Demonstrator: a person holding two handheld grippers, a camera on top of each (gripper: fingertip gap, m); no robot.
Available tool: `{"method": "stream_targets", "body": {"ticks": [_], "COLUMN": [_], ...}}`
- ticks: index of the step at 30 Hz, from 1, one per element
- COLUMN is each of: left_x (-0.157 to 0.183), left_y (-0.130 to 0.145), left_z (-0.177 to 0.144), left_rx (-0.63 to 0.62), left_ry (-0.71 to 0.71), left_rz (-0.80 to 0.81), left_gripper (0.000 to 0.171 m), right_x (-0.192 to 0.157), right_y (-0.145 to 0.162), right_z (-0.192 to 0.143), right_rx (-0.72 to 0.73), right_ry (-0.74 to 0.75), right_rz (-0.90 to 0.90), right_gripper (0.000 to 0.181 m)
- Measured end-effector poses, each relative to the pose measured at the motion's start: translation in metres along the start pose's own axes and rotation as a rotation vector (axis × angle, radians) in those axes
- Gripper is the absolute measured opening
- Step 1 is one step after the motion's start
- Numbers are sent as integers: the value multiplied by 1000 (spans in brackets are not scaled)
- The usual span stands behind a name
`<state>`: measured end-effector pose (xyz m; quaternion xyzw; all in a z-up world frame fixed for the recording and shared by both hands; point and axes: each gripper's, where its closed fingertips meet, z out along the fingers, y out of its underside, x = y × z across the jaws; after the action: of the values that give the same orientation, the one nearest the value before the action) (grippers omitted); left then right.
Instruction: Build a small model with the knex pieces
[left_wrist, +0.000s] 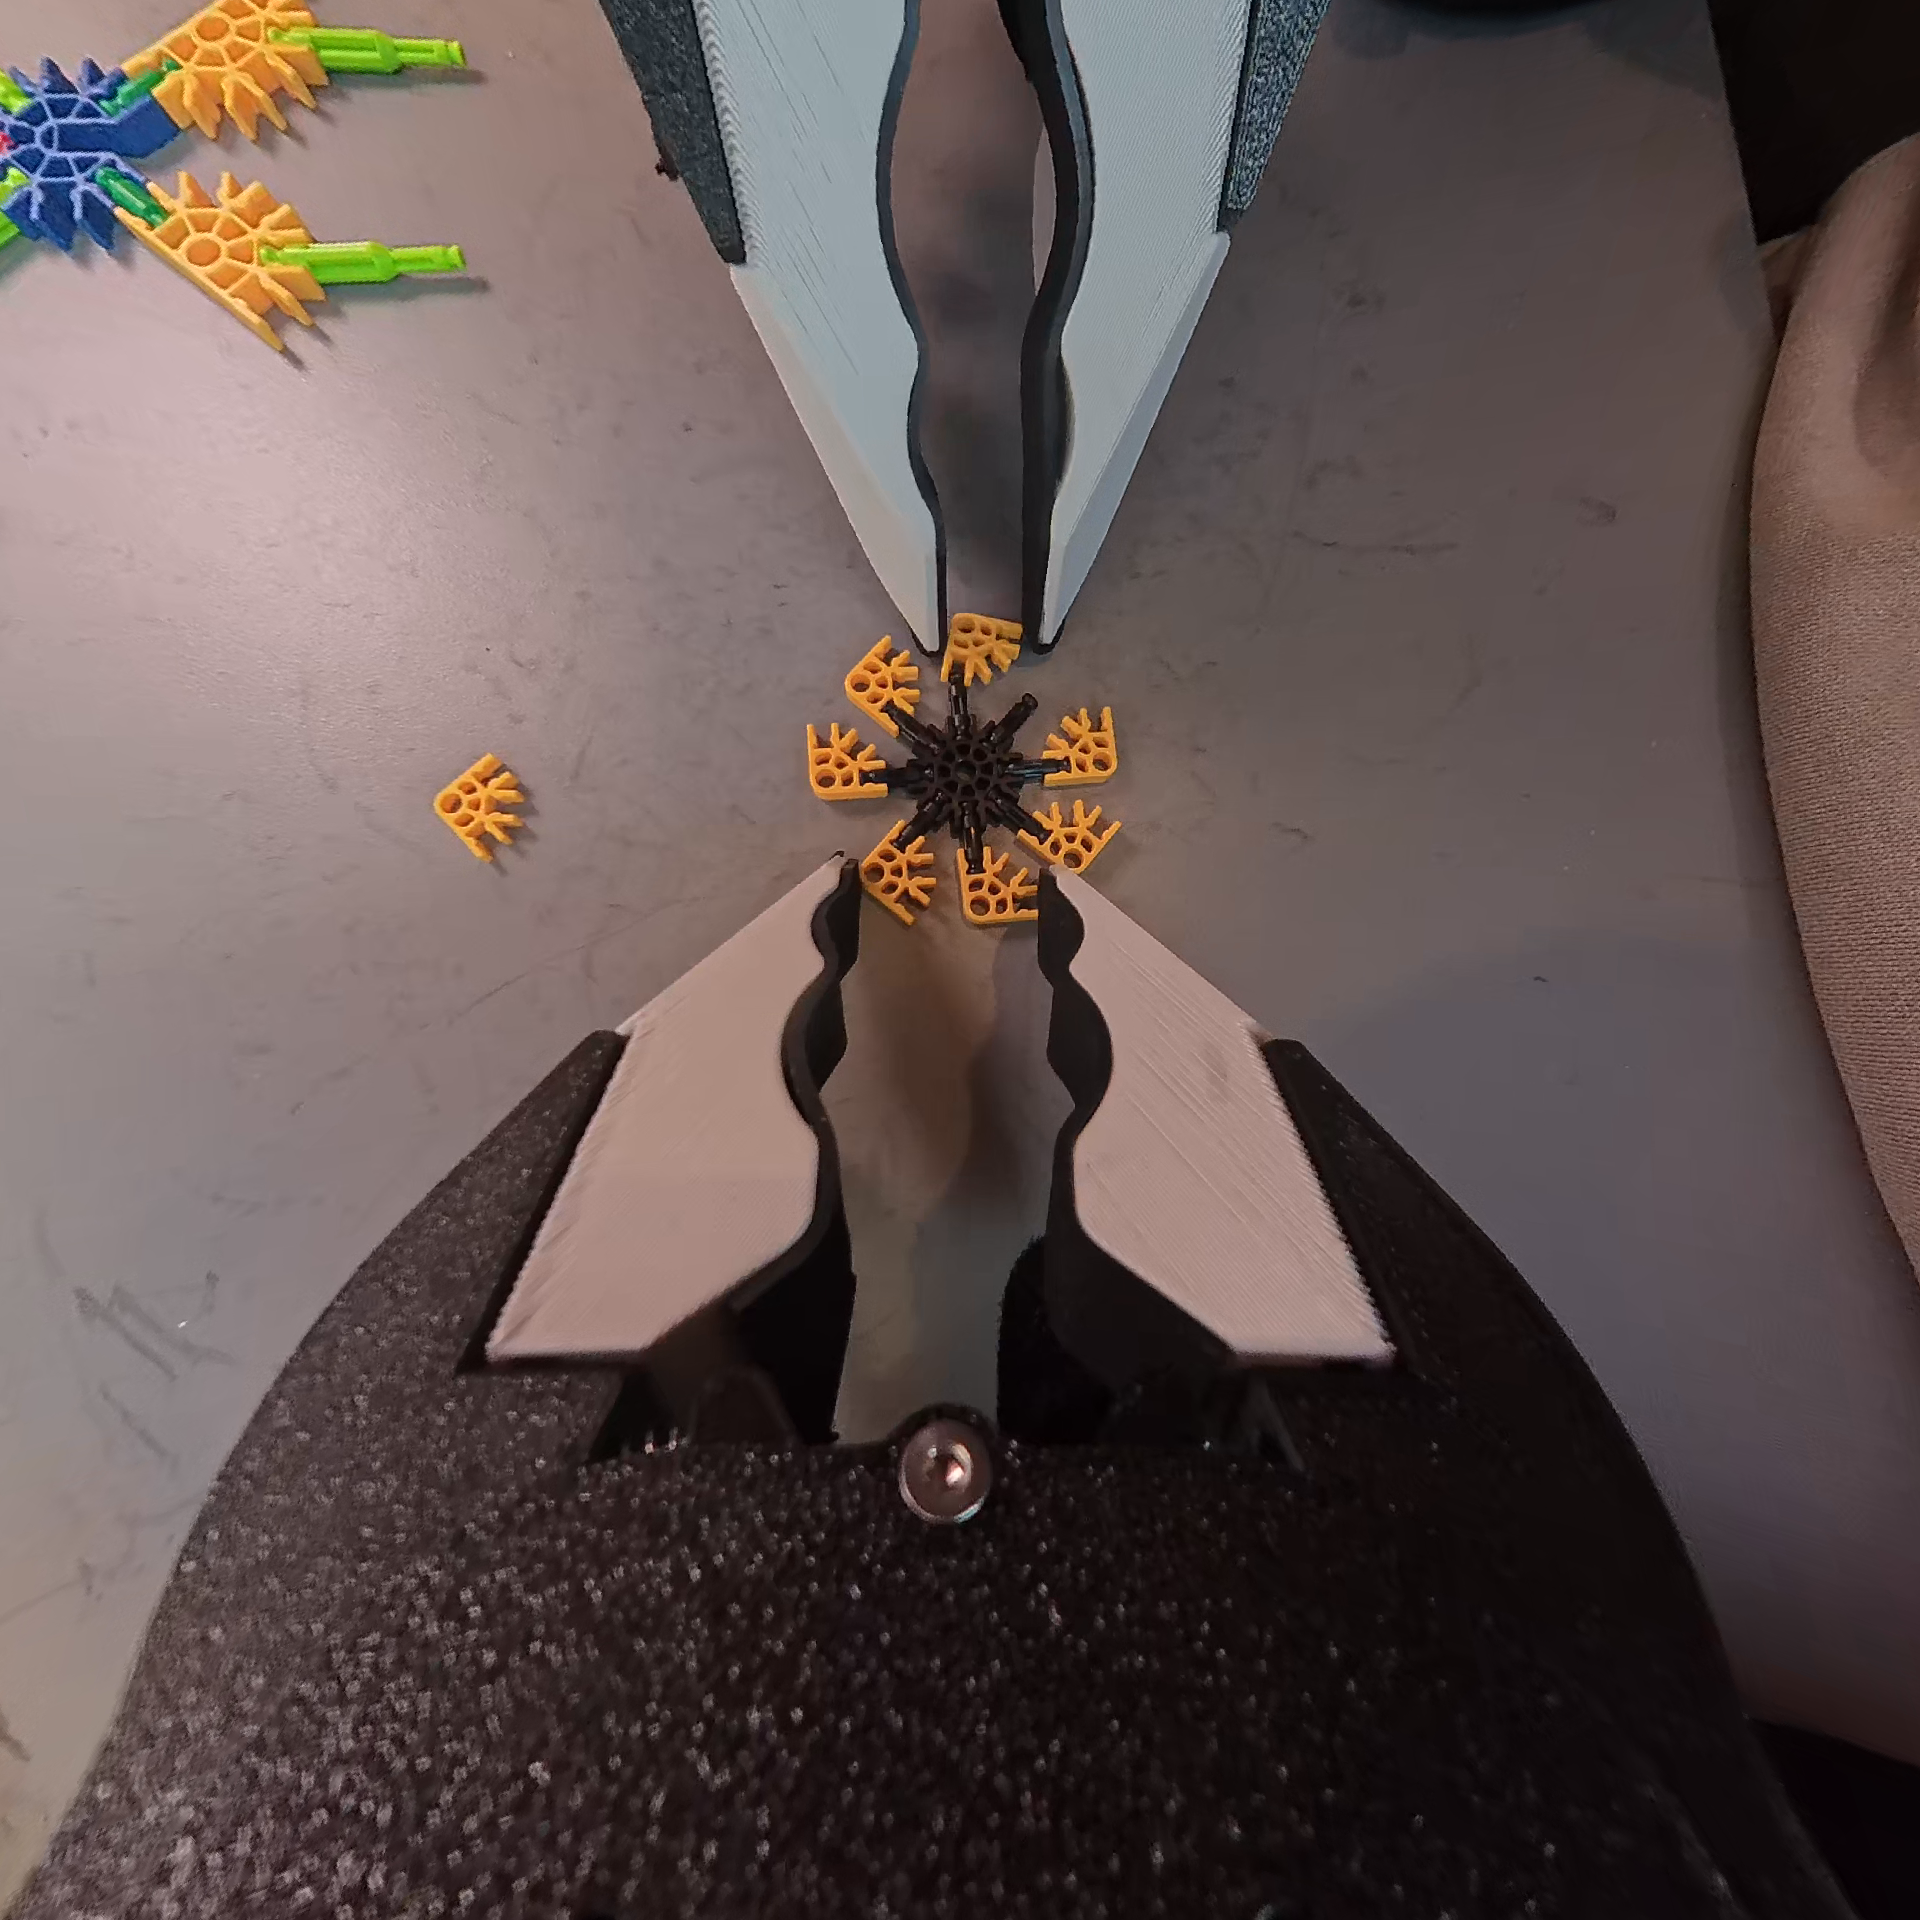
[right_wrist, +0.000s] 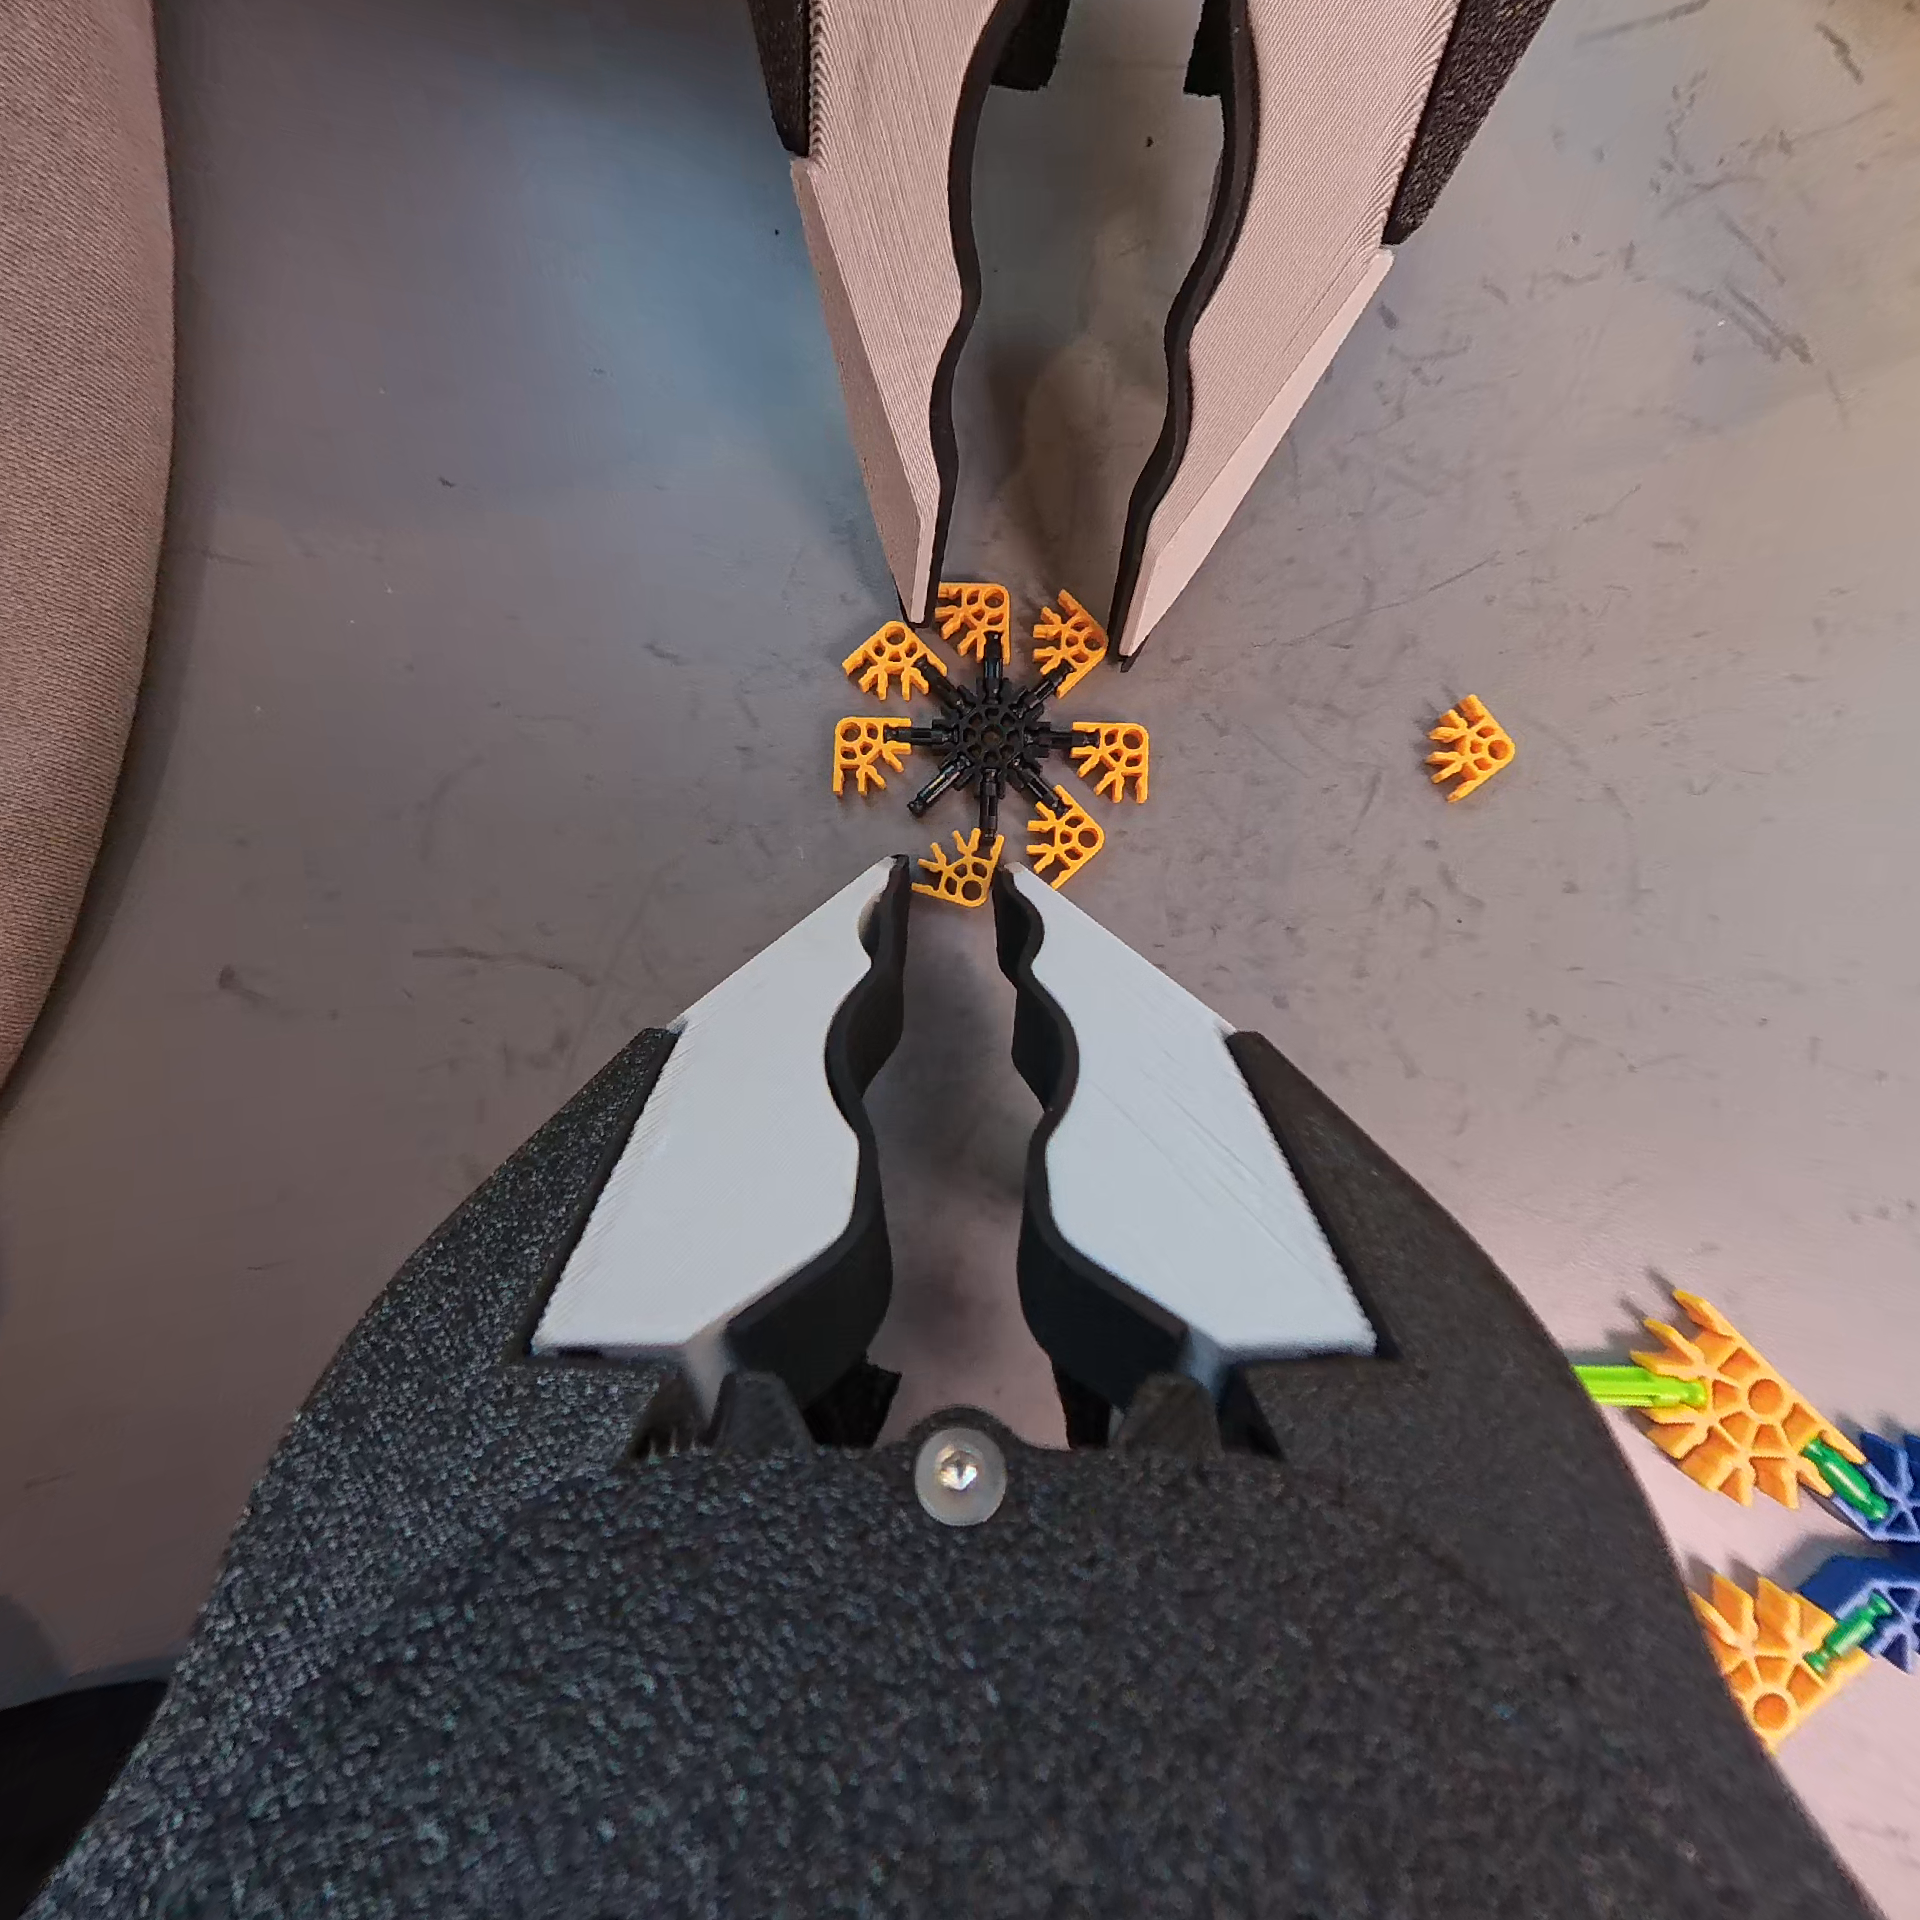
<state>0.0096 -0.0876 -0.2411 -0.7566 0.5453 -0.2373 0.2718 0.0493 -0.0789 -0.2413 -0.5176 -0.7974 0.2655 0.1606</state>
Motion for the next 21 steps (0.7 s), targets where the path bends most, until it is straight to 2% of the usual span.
{"method": "stream_targets", "body": {"ticks": [21], "left_x": [-1], "left_y": [1], "left_z": [0], "left_rx": [40], "left_ry": [19], "left_rz": [20], "left_gripper": [31], "right_x": [-7], "right_y": [-1], "right_z": [-10], "right_rx": [28], "right_ry": [-42], "right_rz": [-30], "right_gripper": [14]}}
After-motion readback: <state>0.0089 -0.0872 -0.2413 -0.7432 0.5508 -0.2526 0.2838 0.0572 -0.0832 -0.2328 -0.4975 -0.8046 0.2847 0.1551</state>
